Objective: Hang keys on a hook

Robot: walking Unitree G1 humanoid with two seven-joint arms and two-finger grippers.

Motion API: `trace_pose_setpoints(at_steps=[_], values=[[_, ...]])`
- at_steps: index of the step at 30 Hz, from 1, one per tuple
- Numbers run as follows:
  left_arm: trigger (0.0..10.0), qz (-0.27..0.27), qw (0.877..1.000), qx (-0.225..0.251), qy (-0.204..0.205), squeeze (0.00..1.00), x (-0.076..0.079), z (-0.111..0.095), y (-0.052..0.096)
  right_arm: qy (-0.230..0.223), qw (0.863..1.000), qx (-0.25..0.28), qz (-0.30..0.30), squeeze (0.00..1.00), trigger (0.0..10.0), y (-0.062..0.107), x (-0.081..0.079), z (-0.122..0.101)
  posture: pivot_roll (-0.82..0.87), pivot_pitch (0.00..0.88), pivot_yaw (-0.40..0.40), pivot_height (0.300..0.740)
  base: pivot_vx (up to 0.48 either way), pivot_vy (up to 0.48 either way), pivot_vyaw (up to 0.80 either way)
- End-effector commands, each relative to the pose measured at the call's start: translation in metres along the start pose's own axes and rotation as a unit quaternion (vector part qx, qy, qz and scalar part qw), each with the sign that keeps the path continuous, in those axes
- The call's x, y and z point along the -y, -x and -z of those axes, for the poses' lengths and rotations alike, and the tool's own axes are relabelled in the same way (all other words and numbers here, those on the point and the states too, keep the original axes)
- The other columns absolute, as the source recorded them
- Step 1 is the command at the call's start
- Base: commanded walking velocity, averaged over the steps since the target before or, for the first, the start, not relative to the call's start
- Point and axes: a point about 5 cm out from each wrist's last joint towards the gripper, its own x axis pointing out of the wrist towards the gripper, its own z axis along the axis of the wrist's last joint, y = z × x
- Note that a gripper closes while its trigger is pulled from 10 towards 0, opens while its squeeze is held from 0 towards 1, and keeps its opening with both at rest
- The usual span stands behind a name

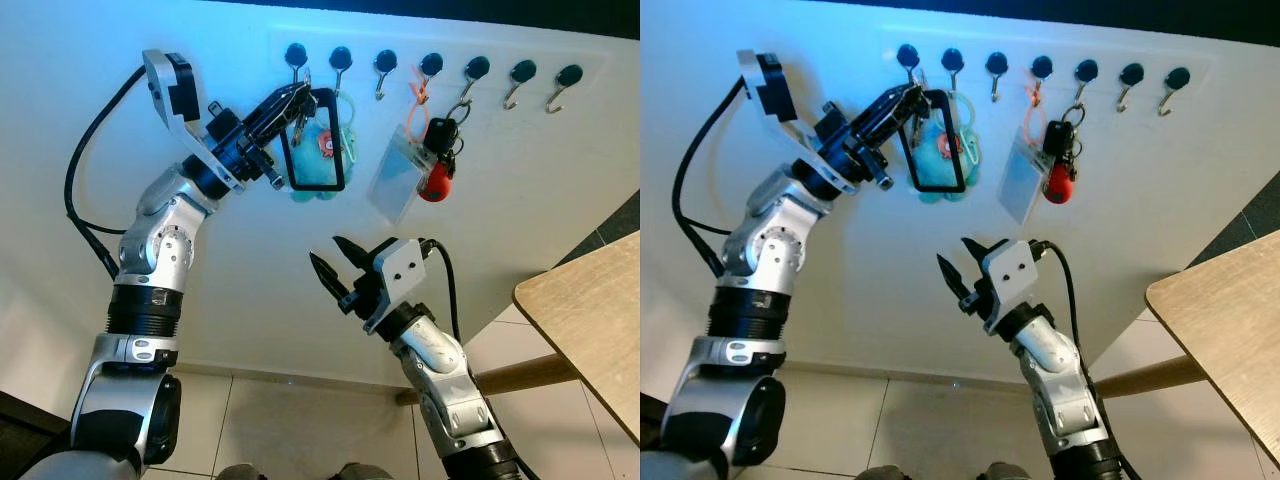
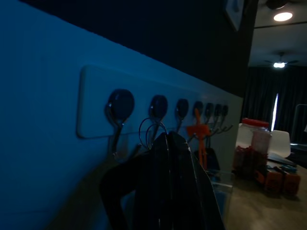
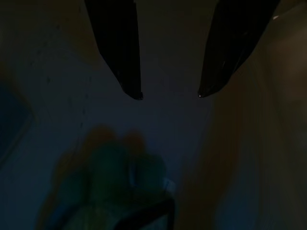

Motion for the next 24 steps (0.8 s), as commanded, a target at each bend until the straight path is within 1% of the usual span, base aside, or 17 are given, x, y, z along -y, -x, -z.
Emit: trace_pose_setpoints(at_steps=[1,6,11,15,19,24], values=[[10.0,0.022,1.0,0.006,0.015,0.0,0.008,-0.001,0.0,0.002,1.0,0.01,0.01,0.0,10.0,0.003,0.003,-0.004,0.05,0.075,-0.036,0.74,0.0,0.0,0.0],[10.0,0.027,0.999,-0.006,0.021,0.0,0.011,0.004,0.003,-0.002,1.0,0.003,0.015,0.0,10.0,0.005,0.004,0.0,0.05,0.07,-0.033,0.74,0.0,0.0,0.0],[10.0,0.001,1.0,0.004,0.022,0.0,0.003,0.006,0.003,-0.003,1.0,0.004,0.01,0.0,10.0,0.003,0.002,-0.002,0.06,0.074,-0.037,0.74,0.0,0.0,0.0],[10.0,-0.004,1.0,0.007,0.024,0.0,0.0,0.006,0.0,-0.003,1.0,0.013,0.008,0.0,10.0,0.0,0.003,-0.006,0.05,0.077,-0.035,0.74,0.0,0.0,0.0],[10.0,-0.001,1.0,0.004,0.025,0.0,0.0,0.007,-0.002,-0.003,1.0,0.016,0.009,0.0,10.0,-0.001,0.004,-0.007,0.05,0.076,-0.034,0.74,0.0,0.0,0.0],[10.0,-0.01,1.0,0.008,0.024,0.0,-0.004,0.007,-0.001,-0.003,1.0,0.019,0.008,0.0,10.0,-0.001,0.003,-0.009,0.05,0.076,-0.033,0.74,0.0,0.0,0.0]])
